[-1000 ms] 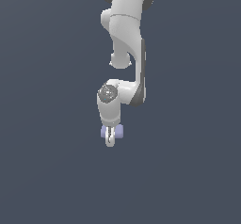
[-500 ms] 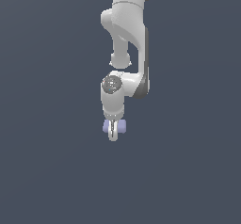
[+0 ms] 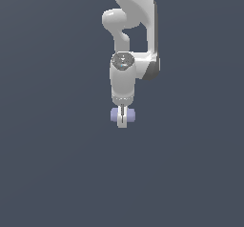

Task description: Pick up the object and move it to a goal position.

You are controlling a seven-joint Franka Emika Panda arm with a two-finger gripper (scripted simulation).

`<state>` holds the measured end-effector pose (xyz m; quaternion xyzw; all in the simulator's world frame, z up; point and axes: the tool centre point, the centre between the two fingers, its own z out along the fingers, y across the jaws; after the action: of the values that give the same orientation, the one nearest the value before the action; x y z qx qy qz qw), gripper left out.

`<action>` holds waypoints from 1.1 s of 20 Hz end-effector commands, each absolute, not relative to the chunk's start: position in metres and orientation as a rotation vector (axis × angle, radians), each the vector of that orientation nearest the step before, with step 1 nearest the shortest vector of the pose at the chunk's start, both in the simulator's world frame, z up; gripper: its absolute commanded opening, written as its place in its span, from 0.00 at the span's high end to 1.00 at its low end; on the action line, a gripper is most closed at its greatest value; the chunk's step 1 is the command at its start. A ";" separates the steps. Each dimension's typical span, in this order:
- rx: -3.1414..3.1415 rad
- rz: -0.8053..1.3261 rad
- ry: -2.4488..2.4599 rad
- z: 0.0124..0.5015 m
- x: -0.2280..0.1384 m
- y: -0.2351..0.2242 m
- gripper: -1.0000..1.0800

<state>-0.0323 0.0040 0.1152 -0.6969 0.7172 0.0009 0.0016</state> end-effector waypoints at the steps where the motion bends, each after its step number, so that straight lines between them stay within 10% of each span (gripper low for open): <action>1: -2.186 0.004 2.251 0.136 -0.042 0.013 1.00; 22: -2.188 -0.006 2.256 0.316 -0.121 0.095 1.00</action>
<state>-0.1151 0.0899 0.3037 -0.6964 0.7176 -0.0016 0.0002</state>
